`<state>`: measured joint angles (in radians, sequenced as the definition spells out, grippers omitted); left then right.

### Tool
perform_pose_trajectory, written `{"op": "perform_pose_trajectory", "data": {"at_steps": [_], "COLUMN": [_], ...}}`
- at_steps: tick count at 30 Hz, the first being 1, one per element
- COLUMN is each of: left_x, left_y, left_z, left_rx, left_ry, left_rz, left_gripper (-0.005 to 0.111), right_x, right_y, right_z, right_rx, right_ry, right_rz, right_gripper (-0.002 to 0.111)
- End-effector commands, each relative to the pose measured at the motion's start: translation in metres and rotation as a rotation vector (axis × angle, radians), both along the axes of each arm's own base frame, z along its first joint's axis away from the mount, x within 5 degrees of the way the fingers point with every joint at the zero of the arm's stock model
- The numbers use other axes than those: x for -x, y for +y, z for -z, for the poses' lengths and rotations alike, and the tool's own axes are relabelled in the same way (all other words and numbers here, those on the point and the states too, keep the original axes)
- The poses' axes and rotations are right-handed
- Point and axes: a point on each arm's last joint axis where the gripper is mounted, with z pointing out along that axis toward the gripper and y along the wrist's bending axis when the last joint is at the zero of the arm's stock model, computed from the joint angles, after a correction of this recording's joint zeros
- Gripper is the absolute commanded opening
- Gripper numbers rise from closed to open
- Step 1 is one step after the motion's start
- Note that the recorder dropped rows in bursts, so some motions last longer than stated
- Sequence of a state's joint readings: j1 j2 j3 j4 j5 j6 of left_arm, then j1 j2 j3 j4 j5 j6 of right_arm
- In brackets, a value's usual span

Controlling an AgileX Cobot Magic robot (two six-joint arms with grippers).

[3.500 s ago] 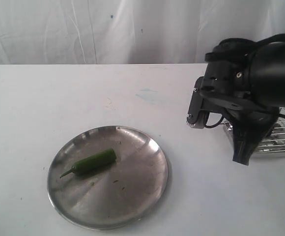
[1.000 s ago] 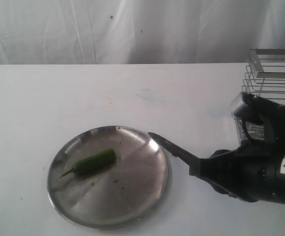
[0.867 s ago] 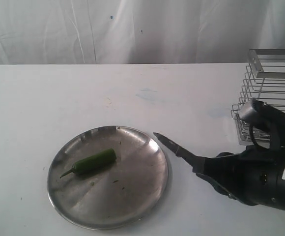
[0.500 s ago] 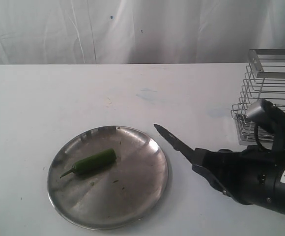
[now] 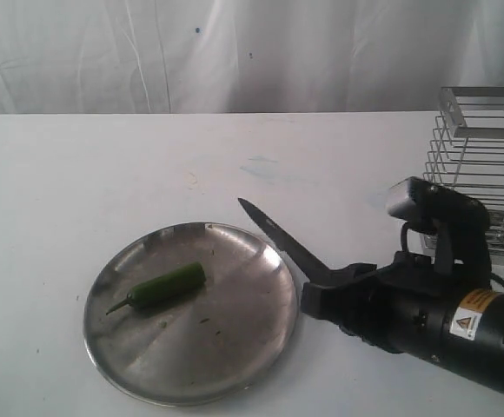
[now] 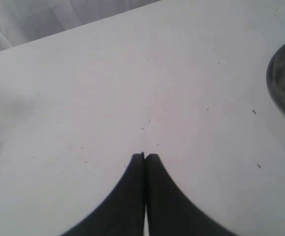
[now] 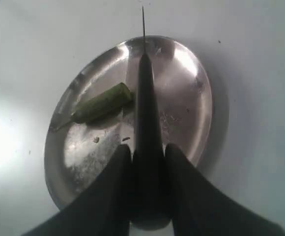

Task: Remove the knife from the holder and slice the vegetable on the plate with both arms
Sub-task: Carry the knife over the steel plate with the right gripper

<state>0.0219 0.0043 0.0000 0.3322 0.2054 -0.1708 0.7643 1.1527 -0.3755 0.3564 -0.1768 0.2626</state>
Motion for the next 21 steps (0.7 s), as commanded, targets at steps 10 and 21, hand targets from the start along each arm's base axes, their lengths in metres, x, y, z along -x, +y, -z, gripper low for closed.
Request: {"op": "perform_pose_trajectory", "data": {"at_steps": [10, 21], "left_x": [0.0, 0.0], "left_y": [0.0, 0.0], "left_z": [-0.001, -0.001], "left_rx": [-0.005, -0.005], "left_ry": [-0.008, -0.008], "left_rz": [0.007, 0.007], "left_gripper": [0.0, 0.0], "right_x": [-0.001, 0.0], "right_y": [0.01, 0.005], "right_z": [-0.002, 0.004], "right_rx": [0.163, -0.065], "right_ry": [0.03, 0.146], "right_rz": [-0.145, 0.052], "right_gripper": [0.0, 0.0]}}
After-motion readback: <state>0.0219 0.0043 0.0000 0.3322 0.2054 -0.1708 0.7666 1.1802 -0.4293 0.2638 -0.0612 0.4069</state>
